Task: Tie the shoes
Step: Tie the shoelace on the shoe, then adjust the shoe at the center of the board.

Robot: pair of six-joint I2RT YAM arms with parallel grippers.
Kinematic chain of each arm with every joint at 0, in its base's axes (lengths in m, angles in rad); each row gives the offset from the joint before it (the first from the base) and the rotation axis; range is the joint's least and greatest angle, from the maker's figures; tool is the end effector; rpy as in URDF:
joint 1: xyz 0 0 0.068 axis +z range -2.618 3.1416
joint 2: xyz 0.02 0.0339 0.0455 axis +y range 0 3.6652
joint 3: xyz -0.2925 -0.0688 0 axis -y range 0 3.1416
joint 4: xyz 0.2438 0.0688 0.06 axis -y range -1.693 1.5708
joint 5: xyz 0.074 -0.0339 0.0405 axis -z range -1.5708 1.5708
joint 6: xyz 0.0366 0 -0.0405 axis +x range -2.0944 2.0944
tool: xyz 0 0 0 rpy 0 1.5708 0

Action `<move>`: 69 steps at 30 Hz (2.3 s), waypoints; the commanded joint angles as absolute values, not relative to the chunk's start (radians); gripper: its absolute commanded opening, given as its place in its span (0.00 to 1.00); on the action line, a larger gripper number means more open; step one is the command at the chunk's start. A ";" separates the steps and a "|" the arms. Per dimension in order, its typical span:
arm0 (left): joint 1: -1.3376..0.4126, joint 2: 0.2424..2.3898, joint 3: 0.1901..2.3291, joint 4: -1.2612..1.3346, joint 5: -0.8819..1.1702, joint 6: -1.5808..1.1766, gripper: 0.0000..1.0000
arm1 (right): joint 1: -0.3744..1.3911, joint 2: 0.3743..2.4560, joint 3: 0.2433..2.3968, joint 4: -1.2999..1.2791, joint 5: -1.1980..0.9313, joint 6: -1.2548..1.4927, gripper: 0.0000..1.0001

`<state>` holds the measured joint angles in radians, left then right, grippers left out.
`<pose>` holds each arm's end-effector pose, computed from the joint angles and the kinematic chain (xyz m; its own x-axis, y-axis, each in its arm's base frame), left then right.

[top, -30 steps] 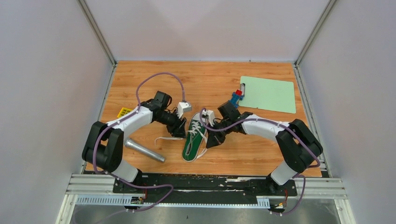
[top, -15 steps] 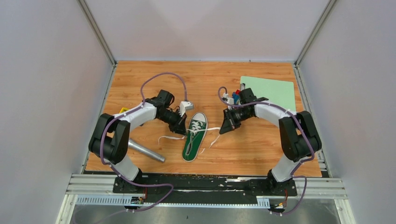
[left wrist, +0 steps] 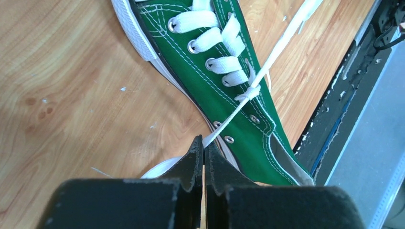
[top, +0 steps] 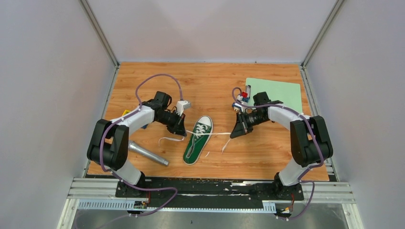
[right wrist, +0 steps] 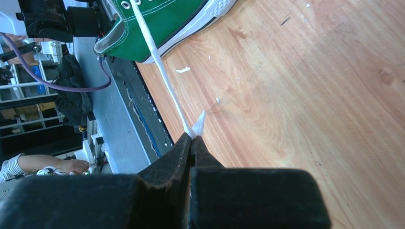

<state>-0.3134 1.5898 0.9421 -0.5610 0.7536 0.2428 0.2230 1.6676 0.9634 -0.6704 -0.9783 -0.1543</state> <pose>0.2699 -0.1138 0.2125 -0.7540 0.4287 -0.4977 0.6559 0.5315 -0.5360 0.2774 0.0940 0.1999 -0.9019 -0.2925 -0.3177 -0.4249 0.4695 0.7740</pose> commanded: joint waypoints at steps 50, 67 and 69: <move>-0.368 1.504 1.079 -0.664 0.609 0.286 0.67 | 0.315 1.691 1.014 -0.468 -0.795 0.016 0.39; -0.404 1.495 0.970 -0.664 1.038 0.183 0.76 | 0.441 2.076 1.383 -0.521 -0.832 0.072 0.56; -0.417 1.502 0.978 -0.680 1.031 0.211 0.77 | 0.448 2.092 1.394 -0.522 -0.834 0.076 0.56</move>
